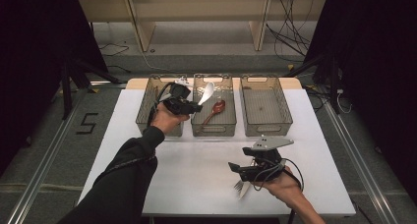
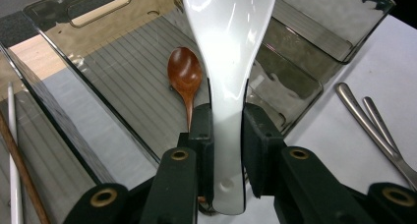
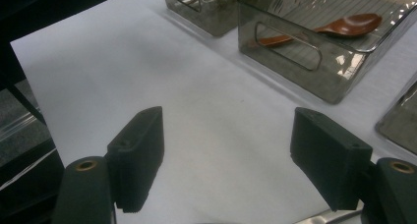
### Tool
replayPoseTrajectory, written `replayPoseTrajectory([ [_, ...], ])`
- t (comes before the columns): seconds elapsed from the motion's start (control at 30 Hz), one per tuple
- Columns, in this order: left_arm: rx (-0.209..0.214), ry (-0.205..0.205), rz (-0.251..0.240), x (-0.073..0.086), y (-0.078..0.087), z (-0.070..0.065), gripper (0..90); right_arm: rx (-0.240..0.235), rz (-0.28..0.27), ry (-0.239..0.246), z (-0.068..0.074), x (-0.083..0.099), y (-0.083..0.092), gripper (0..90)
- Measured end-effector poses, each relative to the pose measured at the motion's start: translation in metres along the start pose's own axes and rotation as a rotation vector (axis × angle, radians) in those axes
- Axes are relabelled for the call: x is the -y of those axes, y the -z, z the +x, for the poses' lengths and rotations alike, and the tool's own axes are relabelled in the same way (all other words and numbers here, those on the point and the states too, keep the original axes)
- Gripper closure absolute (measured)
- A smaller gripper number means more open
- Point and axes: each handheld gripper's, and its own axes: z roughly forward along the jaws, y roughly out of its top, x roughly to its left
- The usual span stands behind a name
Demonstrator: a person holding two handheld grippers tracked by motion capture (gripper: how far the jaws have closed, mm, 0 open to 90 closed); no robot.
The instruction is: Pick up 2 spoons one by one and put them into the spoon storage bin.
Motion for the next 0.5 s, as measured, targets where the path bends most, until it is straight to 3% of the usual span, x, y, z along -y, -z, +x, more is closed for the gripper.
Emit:
replayPoseTrajectory([
  [0.5, -0.017, 0.031, 0.023, -0.001, -0.020, 0.005, 75.0, -0.002, -0.003, 0.003, 0.001, 0.000, 0.001, 29.8],
])
